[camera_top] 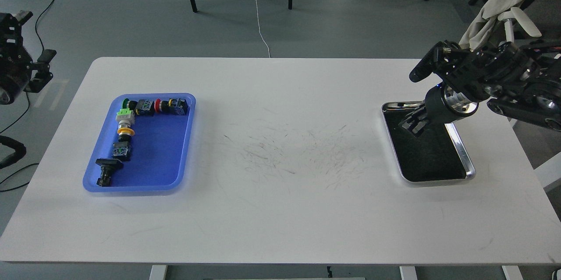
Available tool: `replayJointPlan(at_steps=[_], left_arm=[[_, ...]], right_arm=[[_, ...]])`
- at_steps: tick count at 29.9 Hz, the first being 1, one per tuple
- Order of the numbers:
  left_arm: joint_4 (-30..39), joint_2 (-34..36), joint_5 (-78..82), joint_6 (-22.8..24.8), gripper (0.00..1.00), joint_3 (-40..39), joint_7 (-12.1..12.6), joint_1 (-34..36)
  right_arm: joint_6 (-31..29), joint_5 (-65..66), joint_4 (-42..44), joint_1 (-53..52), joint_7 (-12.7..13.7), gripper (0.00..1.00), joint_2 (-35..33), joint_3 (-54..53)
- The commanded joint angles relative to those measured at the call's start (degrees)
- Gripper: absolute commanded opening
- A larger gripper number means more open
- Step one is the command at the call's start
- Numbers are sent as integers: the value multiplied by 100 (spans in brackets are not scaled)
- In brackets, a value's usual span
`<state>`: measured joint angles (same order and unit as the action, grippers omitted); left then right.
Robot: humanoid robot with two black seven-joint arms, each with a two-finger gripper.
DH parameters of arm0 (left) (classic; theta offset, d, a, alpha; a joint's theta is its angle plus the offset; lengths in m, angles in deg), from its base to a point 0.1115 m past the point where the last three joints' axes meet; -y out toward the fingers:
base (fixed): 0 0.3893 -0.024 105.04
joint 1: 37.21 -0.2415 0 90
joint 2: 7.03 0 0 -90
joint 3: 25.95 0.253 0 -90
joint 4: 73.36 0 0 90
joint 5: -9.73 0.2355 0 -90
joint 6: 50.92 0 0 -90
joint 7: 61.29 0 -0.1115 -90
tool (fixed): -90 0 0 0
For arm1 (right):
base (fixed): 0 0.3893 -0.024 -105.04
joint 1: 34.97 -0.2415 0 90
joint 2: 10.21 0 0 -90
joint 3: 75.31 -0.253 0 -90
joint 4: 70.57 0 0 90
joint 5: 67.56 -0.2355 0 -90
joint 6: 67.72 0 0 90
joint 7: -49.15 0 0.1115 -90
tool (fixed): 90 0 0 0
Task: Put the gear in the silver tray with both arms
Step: 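Lift the gear and carry it over the silver tray, then lower the right gripper into the silver tray and open it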
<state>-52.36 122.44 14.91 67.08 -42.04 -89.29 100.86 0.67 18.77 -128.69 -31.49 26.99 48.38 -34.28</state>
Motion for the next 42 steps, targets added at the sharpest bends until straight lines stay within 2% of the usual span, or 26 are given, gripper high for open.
replayJointPlan(at_steps=[1, 7, 31, 42], left_arm=[[0, 0, 1, 0, 98, 0, 0, -8], [0, 8, 1, 0, 98, 0, 0, -87], [0, -53, -7, 0, 98, 0, 0, -149], [0, -44, -7, 0, 98, -8, 0, -158]], right_arm=[[61, 42, 38, 240, 10, 2, -110, 11], [175, 60, 371, 522, 10, 2, -84, 2], [184, 60, 635, 750, 10, 4, -40, -24], [333, 60, 916, 882, 45, 15, 83, -42]])
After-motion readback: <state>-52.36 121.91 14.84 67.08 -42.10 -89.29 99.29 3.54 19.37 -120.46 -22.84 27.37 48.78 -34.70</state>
